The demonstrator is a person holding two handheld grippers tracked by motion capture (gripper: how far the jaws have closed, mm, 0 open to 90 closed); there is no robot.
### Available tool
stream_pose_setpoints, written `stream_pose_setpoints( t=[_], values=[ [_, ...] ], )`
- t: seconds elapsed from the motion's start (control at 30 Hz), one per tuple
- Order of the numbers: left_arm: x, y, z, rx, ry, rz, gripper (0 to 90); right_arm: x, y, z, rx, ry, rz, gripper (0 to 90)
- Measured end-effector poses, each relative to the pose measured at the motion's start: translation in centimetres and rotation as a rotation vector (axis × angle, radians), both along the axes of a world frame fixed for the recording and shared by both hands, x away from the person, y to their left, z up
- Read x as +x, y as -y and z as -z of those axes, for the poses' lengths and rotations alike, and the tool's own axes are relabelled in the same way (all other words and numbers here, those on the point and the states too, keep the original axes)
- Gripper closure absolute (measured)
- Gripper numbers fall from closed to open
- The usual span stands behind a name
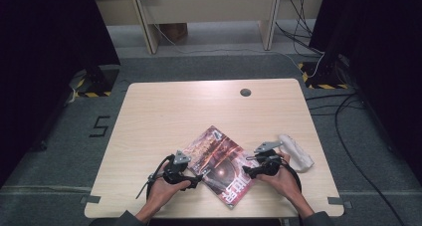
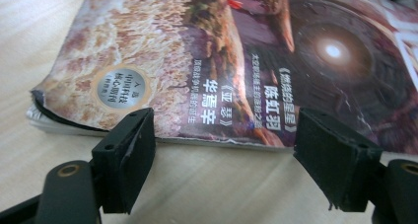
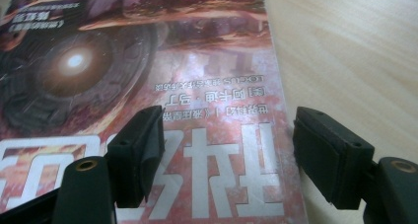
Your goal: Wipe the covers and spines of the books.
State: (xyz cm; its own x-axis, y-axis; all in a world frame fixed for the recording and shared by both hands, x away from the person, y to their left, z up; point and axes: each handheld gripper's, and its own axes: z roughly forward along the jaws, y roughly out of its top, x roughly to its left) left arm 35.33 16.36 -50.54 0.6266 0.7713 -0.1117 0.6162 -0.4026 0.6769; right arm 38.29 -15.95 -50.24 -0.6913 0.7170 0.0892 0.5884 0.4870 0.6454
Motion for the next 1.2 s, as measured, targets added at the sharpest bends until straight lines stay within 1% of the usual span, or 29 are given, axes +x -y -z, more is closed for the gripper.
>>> stream_pose_setpoints(
  t=[0.13, 0.17, 0.23, 0.37, 0.47, 0.57, 0.67, 0.73, 0.8, 0.87, 0.9, 0.97, 1.0, 1.13, 1.17, 1.2],
  values=[
    [0.7, 0.0, 0.0, 0.007, 0.004, -0.01, 23.3, -0.8, 0.0, 0.0, 0.005, -0.003, -0.007, 29.5],
    [0.9, 0.0, 0.0, 0.006, 0.006, -0.011, 23.1, -1.1, 0.0, 0.0, 0.007, -0.01, -0.008, 29.5],
    [1.3, 0.0, 0.0, 0.013, -0.001, 0.004, 21.5, -1.6, 0.0, 0.0, 0.004, -0.011, -0.019, 29.5],
    [1.8, 0.0, 0.1, 0.013, 0.006, 0.002, 20.6, -2.7, 0.0, 0.0, 0.01, -0.015, -0.033, 29.6],
    [2.2, 0.1, 0.0, 0.019, 0.006, 0.004, 19.8, -3.4, -0.1, 0.0, 0.01, -0.021, -0.032, 29.6],
    [2.7, 0.2, 0.1, 0.016, 0.008, 0.003, 18.7, -4.1, -0.2, -0.1, 0.01, -0.027, -0.05, 29.8],
    [2.8, 0.3, 0.0, 0.02, 0.014, 0.004, 19.0, -4.3, -0.1, -0.2, 0.016, -0.034, -0.052, 33.5],
    [2.5, 0.2, 0.0, 0.01, 0.012, 0.003, 20.6, -4.0, 0.1, -0.2, 0.032, -0.032, -0.047, 36.7],
    [1.9, 0.2, -0.1, -0.002, 0.006, 0.012, 22.3, -3.5, 0.2, -0.3, 0.056, -0.033, -0.034, 37.5],
    [1.2, 0.3, -0.1, 0.004, 0.005, 0.028, 22.9, -2.9, 0.2, -0.6, 0.071, -0.025, -0.026, 39.4],
    [0.8, 0.5, 0.0, 0.0, 0.006, 0.035, 23.2, -2.6, 0.1, -0.7, 0.073, -0.018, -0.025, 39.8],
    [0.1, 0.6, 0.0, 0.001, 0.002, 0.048, 23.8, -1.9, 0.0, -0.9, 0.101, -0.026, -0.009, 40.7],
    [-0.3, 0.7, 0.0, 0.007, 0.003, 0.053, 23.8, -1.6, -0.1, -0.9, 0.107, -0.028, -0.006, 40.7],
    [-1.5, 1.0, 0.0, 0.002, 0.0, 0.066, 23.9, -0.1, -0.6, -0.8, 0.098, -0.032, 0.011, 42.1],
    [-1.7, 1.0, 0.0, -0.002, 0.0, 0.066, 23.9, 0.3, -0.7, -0.7, 0.098, -0.027, 0.008, 42.9],
    [-1.9, 1.0, 0.0, -0.003, 0.002, 0.071, 23.9, 0.5, -0.9, -0.7, 0.109, -0.03, 0.016, 43.7]
  ],
)
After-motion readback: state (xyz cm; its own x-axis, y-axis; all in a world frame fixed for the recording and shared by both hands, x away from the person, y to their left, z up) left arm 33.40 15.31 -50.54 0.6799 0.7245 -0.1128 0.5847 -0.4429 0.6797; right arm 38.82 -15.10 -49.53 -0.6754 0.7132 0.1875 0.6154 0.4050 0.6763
